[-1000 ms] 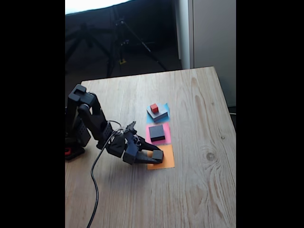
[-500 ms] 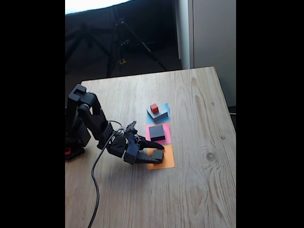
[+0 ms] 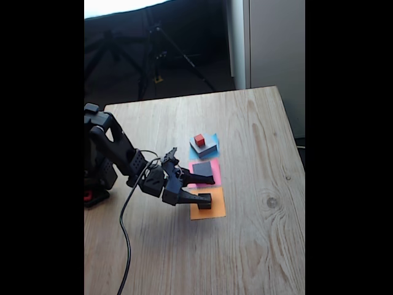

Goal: Tower of hanoi

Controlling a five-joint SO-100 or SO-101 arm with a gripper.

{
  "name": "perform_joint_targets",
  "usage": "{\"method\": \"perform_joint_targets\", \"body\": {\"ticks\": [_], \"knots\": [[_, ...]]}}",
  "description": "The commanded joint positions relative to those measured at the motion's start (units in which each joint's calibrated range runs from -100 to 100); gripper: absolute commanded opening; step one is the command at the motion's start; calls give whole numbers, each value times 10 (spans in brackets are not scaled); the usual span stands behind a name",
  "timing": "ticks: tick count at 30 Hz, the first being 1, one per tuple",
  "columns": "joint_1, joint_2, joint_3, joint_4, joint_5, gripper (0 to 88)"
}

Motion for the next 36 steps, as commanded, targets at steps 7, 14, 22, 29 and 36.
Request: {"method": "perform_joint_targets", "body": {"ticks": [7,14,22,29,36], "knots": [[-48,-278,-25,287,9,3],[-88,-396,-268,797,4,3],[-171,-412,-559,1194,-48,3],[-273,-415,-755,1421,-142,3],[-344,-429,-799,1473,-254,3]]}}
